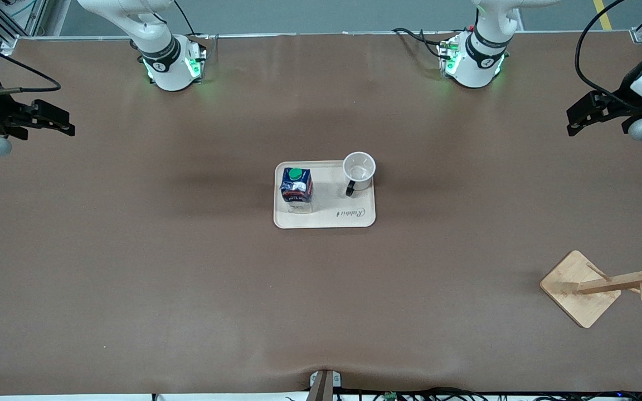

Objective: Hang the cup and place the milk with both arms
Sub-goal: 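Move the left gripper toward the white mug on the tray, then lower the left gripper onto the mug rim and grasp it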

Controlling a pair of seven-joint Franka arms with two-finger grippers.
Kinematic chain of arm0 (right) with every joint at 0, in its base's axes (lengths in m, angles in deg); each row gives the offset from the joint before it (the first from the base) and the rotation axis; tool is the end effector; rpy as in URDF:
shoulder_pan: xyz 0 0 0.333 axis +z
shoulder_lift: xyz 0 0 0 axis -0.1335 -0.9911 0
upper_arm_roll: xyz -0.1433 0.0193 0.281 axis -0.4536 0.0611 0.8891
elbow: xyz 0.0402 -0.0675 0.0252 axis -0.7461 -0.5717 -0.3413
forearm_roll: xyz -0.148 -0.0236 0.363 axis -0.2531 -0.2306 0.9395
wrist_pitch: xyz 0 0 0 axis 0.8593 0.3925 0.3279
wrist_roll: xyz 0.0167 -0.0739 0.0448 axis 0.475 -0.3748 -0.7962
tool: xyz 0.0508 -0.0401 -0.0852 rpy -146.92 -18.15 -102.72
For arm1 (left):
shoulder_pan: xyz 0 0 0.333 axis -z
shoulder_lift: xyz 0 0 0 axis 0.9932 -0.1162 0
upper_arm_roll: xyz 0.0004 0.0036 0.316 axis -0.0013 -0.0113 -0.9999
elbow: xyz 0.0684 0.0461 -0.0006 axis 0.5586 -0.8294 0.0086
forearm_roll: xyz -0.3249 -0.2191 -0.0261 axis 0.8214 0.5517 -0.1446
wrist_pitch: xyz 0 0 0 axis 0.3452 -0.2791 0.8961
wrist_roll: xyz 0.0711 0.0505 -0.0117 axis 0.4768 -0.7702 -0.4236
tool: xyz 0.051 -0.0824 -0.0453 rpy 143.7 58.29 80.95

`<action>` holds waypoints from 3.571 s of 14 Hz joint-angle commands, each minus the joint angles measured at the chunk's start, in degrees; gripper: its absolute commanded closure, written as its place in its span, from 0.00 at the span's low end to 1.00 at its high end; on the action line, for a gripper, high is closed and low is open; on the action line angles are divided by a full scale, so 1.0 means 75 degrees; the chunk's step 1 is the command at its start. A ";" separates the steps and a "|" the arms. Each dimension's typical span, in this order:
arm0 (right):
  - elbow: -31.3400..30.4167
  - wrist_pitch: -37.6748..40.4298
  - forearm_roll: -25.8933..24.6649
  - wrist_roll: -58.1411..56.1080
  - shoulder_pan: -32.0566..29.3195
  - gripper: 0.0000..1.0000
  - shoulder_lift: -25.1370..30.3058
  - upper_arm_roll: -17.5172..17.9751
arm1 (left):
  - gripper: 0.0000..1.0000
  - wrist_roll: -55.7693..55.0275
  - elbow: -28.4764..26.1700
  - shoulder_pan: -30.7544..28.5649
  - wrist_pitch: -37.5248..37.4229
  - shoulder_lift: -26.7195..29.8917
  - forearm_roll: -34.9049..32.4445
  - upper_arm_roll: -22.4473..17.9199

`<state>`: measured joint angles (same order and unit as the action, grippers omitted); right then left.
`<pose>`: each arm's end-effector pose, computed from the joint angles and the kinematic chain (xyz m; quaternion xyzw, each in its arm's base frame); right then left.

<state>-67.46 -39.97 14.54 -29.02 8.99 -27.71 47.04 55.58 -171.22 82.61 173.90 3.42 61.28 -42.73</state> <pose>0.5350 0.0063 0.6202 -0.9956 -0.0279 0.0865 0.0223 0.5292 -0.0503 0.6513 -0.9995 -0.0018 0.0043 0.0306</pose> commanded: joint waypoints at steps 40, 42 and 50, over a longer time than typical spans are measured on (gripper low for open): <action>0.0022 0.0090 0.0190 -0.0069 -0.0340 0.00 -0.0418 -0.0017 | 0.01 -0.1358 -0.3272 0.1056 0.5064 -0.2934 0.0077 0.3299; 0.0010 0.0079 0.0249 -0.0069 -0.0398 0.00 -0.0453 -0.0029 | 0.10 -0.1440 -0.3272 0.1207 0.5344 -0.3204 -0.0052 0.3299; 0.0022 0.0125 0.0354 -0.0069 -0.0445 0.00 -0.0453 -0.0029 | 0.45 -0.2261 -0.3213 0.1396 0.6166 -0.4248 -0.0978 0.3299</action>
<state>-67.65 -39.61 15.97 -29.02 6.93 -30.95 46.24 39.85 -196.08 92.86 219.37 -27.38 55.68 -18.18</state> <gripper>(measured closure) 0.000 0.361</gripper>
